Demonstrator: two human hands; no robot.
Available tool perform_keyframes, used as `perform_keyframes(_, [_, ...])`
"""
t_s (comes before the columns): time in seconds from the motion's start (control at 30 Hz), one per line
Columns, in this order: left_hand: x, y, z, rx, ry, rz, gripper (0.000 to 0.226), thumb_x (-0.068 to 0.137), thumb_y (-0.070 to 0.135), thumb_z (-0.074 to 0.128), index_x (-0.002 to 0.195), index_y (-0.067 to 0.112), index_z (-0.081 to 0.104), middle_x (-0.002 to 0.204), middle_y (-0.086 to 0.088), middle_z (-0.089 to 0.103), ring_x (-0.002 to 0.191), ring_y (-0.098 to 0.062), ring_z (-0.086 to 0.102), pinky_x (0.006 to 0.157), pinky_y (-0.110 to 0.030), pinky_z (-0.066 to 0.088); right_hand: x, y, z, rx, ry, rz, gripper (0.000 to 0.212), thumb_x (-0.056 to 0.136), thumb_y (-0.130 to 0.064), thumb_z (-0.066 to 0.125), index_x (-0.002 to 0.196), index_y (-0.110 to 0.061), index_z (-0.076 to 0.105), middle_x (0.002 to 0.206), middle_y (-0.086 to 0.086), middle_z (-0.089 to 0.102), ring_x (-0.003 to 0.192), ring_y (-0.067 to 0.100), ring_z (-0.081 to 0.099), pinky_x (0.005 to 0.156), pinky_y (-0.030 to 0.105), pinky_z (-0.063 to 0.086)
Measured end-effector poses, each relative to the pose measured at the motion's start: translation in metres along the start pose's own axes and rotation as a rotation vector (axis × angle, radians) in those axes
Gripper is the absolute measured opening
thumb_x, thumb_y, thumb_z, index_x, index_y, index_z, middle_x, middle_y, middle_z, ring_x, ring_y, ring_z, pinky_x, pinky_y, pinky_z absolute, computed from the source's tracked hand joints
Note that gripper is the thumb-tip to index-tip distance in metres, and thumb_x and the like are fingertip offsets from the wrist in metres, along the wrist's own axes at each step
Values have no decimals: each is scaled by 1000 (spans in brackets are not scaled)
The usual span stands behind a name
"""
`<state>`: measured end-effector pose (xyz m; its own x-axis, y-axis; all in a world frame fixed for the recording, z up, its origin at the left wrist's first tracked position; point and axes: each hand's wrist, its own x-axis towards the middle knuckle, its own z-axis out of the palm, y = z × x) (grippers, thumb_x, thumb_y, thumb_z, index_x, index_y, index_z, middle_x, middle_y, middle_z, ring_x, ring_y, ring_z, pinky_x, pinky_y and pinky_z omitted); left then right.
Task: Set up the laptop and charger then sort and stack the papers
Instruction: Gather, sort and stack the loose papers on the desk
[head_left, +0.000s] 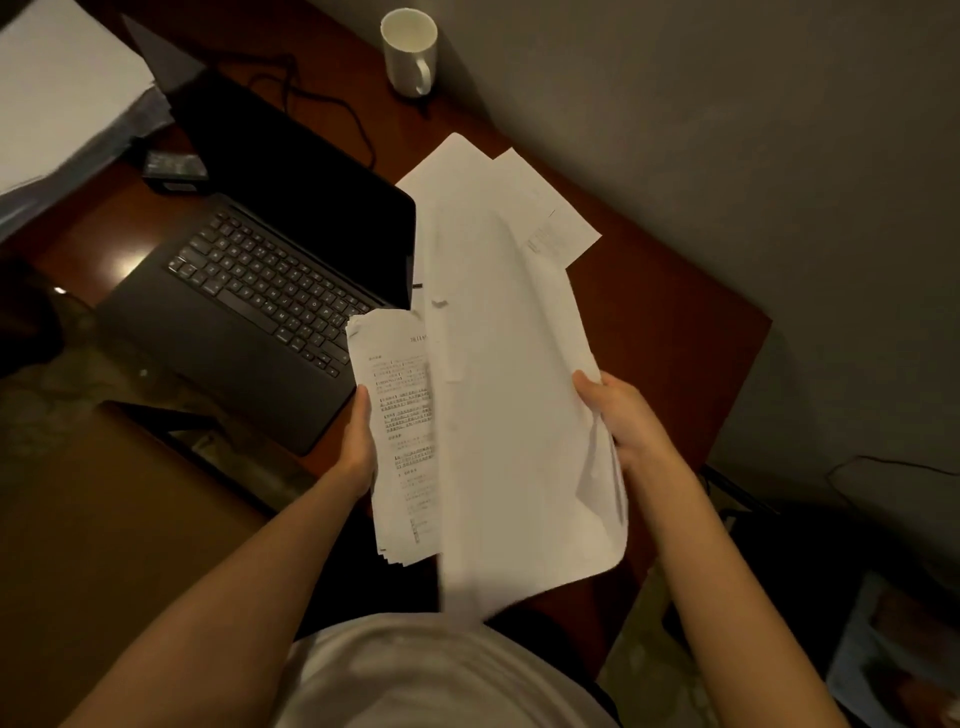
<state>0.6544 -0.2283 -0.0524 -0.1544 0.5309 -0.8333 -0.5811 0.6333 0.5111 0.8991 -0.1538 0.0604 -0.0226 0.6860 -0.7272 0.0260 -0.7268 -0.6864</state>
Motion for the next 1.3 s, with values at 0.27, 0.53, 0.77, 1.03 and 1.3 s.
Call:
perform_keyframes(0.27, [4, -4, -2, 8, -10, 34, 55, 98, 58, 20, 118, 24, 59, 107, -2, 66, 97, -23, 62, 84, -37, 48, 32, 50, 26, -358, 227, -103, 22, 96, -20, 52, 77, -12, 60, 76, 1, 61, 71, 14, 57, 64, 26, 45])
perform_keyframes(0.53, [1, -7, -3, 187, 147, 79, 38, 86, 27, 70, 119, 12, 60, 113, -6, 65, 97, -24, 64, 87, -37, 50, 60, 74, 62, -424, 211, -9, 43, 96, -22, 54, 133, -1, 50, 133, 11, 54, 124, 28, 49, 97, 32, 40])
perform_keyframes(0.77, [6, -3, 6, 202, 249, 48, 38, 81, 13, 74, 116, 7, 60, 104, -5, 62, 92, -25, 59, 80, -34, 45, 89, 32, 55, -504, 447, -179, 26, 94, -4, 45, 108, -11, 66, 111, 6, 65, 99, 22, 61, 78, 25, 46])
perform_keyframes(1.03, [14, 0, 5, 168, 285, 1, 43, 78, 10, 76, 118, 3, 61, 109, -9, 64, 94, -26, 61, 82, -36, 48, 173, -69, 66, -290, 543, -78, 38, 84, -5, 57, 123, -5, 57, 126, 8, 57, 109, 25, 60, 76, 22, 48])
perform_keyframes(1.3, [15, 2, 9, 119, 296, -8, 31, 78, 4, 75, 106, 8, 62, 102, -9, 64, 82, -22, 62, 76, -34, 48, 203, -116, 75, -97, 407, 140, 54, 77, -18, 77, 122, 0, 53, 91, 2, 57, 87, 22, 58, 76, 27, 49])
